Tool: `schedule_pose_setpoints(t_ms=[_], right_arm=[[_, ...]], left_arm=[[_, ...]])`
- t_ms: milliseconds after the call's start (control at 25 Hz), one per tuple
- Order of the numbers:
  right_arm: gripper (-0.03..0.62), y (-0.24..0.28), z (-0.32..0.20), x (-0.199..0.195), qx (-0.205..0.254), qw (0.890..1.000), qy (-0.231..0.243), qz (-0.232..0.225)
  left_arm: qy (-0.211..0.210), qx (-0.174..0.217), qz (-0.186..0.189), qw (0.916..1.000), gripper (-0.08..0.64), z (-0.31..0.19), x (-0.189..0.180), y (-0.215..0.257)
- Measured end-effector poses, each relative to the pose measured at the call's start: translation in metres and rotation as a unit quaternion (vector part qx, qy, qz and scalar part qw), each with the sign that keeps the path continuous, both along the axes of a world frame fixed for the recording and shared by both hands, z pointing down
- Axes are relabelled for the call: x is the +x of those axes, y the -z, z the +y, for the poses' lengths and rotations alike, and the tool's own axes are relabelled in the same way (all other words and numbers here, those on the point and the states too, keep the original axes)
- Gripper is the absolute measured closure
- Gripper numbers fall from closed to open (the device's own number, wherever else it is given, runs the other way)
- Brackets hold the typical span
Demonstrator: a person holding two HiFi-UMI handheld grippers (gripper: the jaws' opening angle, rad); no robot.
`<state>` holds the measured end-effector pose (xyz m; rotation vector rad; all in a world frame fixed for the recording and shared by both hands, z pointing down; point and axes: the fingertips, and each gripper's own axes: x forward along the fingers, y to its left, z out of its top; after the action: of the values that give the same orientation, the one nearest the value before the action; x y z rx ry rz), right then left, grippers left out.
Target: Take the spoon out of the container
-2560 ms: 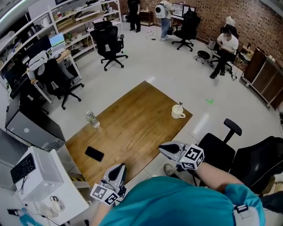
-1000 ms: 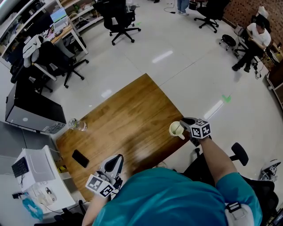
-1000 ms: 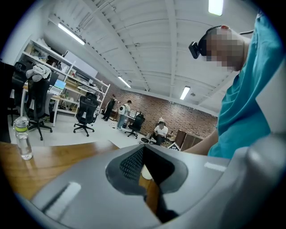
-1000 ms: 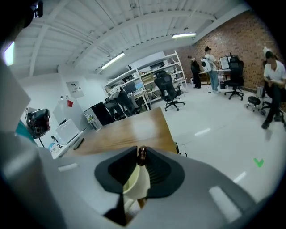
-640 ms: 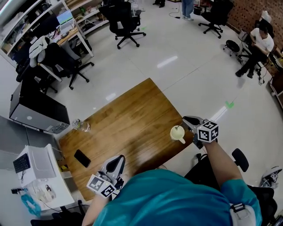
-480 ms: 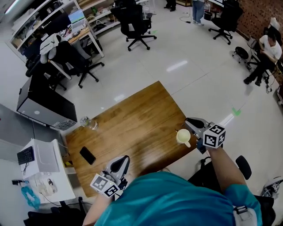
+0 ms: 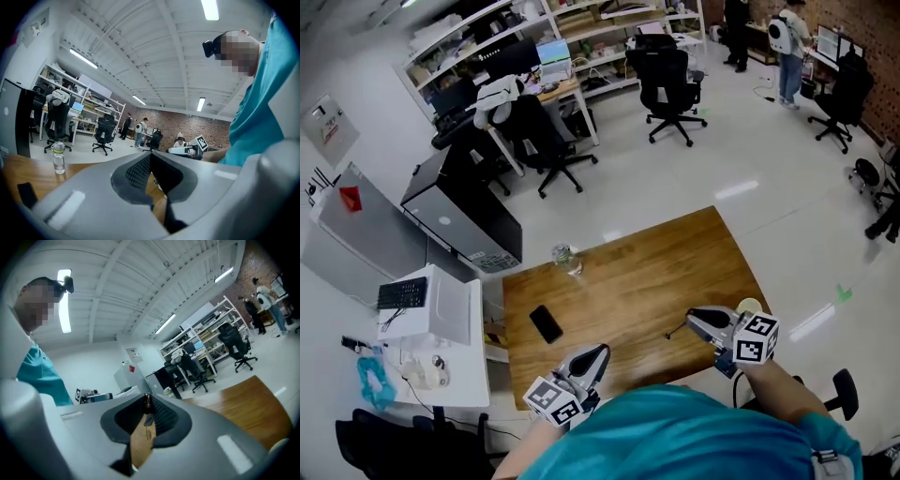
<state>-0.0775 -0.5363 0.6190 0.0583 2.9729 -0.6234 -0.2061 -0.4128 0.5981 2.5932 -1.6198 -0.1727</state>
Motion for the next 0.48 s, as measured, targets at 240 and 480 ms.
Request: schedule_pose_setpoints(t_ms=[240,480], right_arm=[[0.551,0.002,0.173,-0.091,0.031,0.999,0.04,-0.005],[0.551,0.04,0.319,-0.148,0.014,0.999,0.032,-0.01]], left_arm=[[-0.011,0.029,-0.019,0.9993,0.563,0.154,-0.075,-0.003],[-0.013,0.027,-0.02,0.9994,0.563,0.305,-0.143,0.019]])
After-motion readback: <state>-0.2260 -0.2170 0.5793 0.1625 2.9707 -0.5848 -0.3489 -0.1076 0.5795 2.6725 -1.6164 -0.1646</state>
